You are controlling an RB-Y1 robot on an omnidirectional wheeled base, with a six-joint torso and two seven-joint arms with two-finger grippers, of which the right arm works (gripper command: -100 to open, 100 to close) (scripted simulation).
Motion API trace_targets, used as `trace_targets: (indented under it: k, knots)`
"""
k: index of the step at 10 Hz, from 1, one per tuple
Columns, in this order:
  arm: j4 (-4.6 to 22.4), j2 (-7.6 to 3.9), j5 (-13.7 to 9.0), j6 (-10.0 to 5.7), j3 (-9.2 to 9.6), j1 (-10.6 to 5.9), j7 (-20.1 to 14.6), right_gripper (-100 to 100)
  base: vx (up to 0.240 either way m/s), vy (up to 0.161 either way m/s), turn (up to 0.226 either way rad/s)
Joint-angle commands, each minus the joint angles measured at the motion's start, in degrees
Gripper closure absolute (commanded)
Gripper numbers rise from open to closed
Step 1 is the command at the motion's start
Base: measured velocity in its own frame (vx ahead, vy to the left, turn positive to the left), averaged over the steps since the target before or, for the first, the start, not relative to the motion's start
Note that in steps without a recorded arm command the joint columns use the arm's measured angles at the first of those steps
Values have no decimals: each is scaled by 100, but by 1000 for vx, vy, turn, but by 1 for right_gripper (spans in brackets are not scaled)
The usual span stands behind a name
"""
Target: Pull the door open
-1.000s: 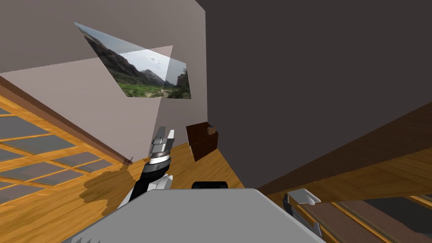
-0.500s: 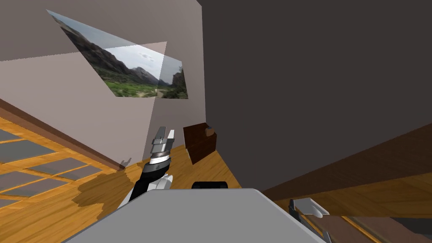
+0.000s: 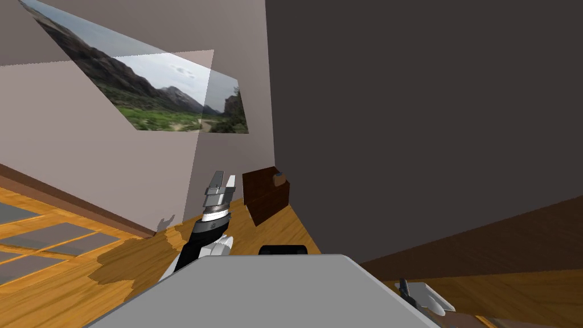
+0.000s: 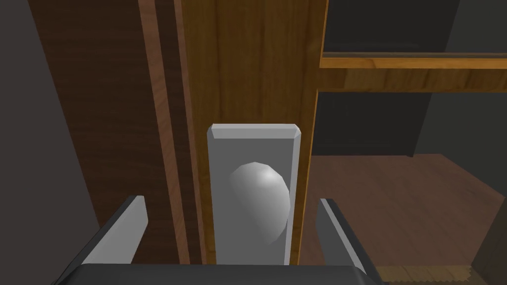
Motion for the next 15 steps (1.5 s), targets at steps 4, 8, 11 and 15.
trace_targets:
  k: [4,8,11,15]
  knots:
    - [223,-30,67,74,91,10,-233,100,40,-24,-14]
    - [223,-30,67,74,91,10,-233,100,-10,-4,-5]
    - [152,-27,267,188,161,103,-251,100,-67,46,-10]
    - [37,-18,619,365,296,226,-284,100,-154,92,-3]
